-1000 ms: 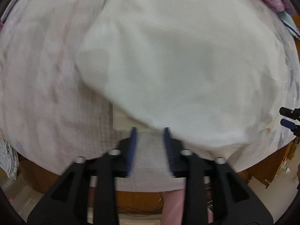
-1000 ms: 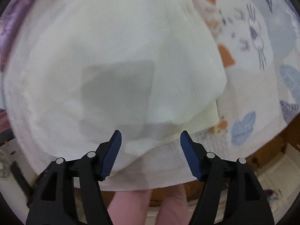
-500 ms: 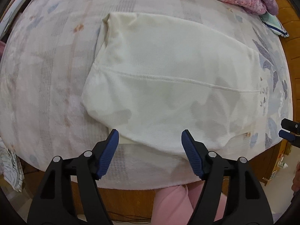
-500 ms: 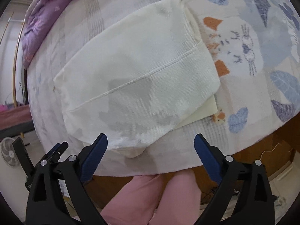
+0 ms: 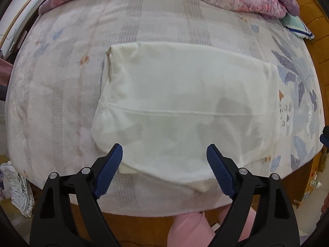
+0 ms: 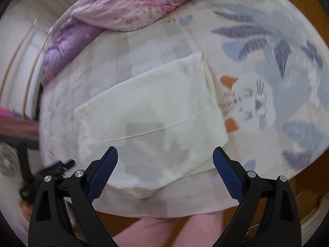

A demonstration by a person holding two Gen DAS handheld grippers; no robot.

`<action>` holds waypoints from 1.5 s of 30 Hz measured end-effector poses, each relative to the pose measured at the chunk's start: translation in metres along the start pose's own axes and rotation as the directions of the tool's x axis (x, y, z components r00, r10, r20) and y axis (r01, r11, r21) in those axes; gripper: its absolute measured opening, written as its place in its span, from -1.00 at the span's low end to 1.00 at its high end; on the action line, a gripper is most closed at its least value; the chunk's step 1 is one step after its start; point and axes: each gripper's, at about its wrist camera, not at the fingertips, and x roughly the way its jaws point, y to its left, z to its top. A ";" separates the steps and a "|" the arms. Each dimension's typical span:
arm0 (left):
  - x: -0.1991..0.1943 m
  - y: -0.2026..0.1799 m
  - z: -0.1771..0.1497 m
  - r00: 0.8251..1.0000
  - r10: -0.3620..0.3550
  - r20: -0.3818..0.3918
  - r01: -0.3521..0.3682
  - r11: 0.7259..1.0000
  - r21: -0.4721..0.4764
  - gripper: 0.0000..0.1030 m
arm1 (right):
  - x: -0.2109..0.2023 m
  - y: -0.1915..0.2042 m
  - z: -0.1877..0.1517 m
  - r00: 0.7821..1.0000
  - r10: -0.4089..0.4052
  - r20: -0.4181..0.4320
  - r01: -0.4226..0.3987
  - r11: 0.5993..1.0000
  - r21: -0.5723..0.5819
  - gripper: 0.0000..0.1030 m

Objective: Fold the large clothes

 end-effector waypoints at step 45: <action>0.092 -0.009 0.079 0.998 -0.015 0.060 0.026 0.983 -0.180 0.59 | 0.251 -0.126 0.215 0.859 0.485 -0.167 -0.479 0.875 0.076 0.87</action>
